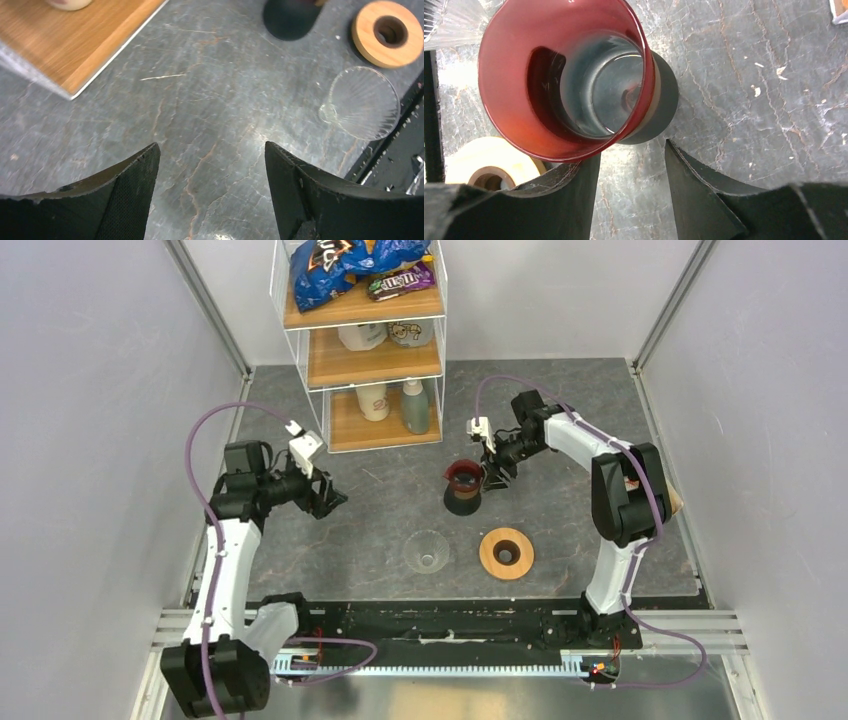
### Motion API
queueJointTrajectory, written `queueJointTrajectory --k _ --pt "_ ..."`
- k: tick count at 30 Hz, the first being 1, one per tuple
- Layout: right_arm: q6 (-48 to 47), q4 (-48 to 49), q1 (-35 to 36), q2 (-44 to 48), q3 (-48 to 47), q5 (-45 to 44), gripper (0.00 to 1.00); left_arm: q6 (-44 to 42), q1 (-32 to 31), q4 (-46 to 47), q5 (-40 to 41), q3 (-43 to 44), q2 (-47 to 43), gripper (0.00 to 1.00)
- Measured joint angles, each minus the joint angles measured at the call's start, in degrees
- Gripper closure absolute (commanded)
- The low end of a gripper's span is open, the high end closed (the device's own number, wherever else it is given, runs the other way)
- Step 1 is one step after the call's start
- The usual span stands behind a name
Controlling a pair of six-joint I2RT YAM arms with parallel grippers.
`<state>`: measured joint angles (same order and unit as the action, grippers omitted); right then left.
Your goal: Place the coffee filter in the dripper
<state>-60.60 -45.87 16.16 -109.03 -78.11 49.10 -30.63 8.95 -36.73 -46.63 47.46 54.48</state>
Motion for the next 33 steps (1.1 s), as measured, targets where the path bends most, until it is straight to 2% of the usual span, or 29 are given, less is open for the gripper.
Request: queueJointTrajectory --k 7,12,16,20,24,28,33 --pt "0.13 0.15 2.58 -1.97 -2.82 -0.09 0.42 -2.03 -10.91 -0.92 1.92 -0.04 3.28 0.23" --pt "0.09 -0.13 3.85 -1.99 -2.86 -0.04 0.40 -0.94 -22.14 0.85 5.95 -0.22 8.24 0.23" --pt "1.09 -0.24 3.74 -1.92 -2.86 -0.04 0.30 1.36 -30.80 3.41 9.33 -0.28 12.68 0.23" --pt "2.95 -0.66 1.90 -0.46 -2.86 0.46 0.25 3.80 -36.65 5.84 12.61 -0.39 16.00 0.21" --pt "6.25 -1.18 -3.82 4.61 -2.75 2.58 0.22 5.22 -40.17 7.69 15.47 -0.90 17.14 0.19" --pt "10.12 -1.44 -10.19 14.14 -1.16 3.23 0.21 6.27 -41.22 9.46 17.51 -1.55 17.16 0.18" --pt "13.55 -4.66 -10.86 26.91 4.55 -1.55 0.22 8.13 -41.42 11.89 19.52 -2.14 17.14 0.18"
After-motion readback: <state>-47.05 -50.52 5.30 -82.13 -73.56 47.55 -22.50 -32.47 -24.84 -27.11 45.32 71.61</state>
